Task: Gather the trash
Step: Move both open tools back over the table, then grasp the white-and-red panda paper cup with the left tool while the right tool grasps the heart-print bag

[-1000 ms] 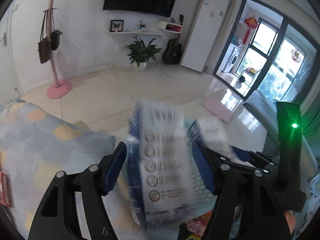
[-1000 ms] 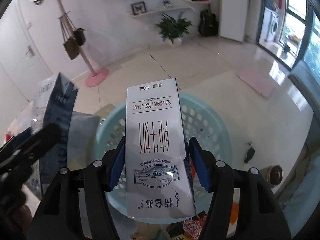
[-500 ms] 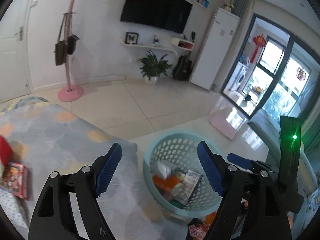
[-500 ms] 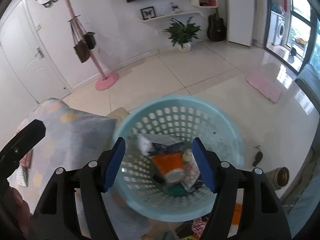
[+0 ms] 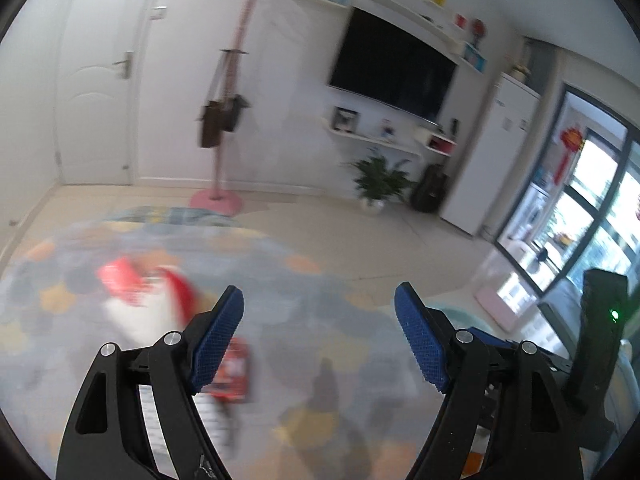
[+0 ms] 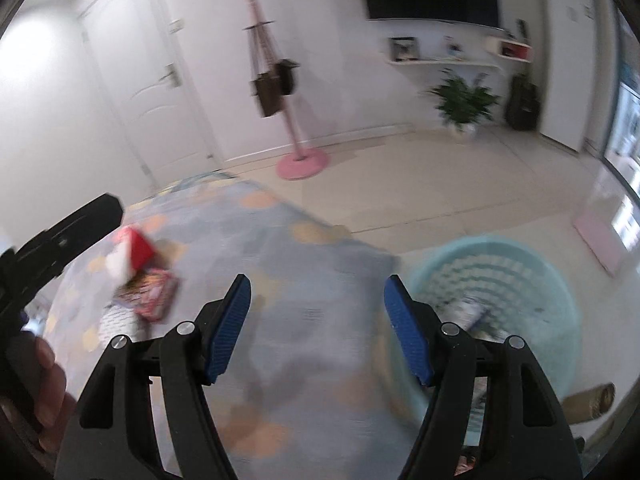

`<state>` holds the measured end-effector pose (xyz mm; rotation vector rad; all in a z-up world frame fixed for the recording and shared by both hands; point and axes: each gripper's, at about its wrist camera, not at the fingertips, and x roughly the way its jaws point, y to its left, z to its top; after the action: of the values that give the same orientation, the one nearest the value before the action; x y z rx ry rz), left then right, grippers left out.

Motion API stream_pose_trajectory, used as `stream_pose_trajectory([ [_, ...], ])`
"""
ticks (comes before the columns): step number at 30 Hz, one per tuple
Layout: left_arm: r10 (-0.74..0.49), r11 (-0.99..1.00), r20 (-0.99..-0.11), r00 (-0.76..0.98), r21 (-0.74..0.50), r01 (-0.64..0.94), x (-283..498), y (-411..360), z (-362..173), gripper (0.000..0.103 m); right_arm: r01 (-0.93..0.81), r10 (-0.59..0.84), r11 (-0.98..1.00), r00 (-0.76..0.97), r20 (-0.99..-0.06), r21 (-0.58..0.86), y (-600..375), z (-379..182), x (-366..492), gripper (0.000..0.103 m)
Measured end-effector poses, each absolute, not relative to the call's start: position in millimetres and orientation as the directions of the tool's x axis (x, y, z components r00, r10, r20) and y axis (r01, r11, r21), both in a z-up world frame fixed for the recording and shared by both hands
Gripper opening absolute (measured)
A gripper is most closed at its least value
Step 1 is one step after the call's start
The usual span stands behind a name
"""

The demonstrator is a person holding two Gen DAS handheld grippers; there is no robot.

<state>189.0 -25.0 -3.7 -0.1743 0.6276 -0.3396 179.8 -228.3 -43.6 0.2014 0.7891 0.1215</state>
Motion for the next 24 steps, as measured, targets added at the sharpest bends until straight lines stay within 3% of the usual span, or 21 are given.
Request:
stream_pose_trajectory([
  [12, -0.248, 0.954, -0.619, 0.745, -0.290, 0.077, 222, 95, -38, 0.076, -0.198, 0.289, 0.957, 0.679, -0.675, 0.212, -109, -73, 211, 0.064],
  [24, -0.296, 0.944, -0.692, 0.659, -0.318, 0.090, 253, 78, -75, 0.079, -0.198, 0.300, 0.954, 0.693, -0.656, 0.227, -110, -84, 209, 0.064],
])
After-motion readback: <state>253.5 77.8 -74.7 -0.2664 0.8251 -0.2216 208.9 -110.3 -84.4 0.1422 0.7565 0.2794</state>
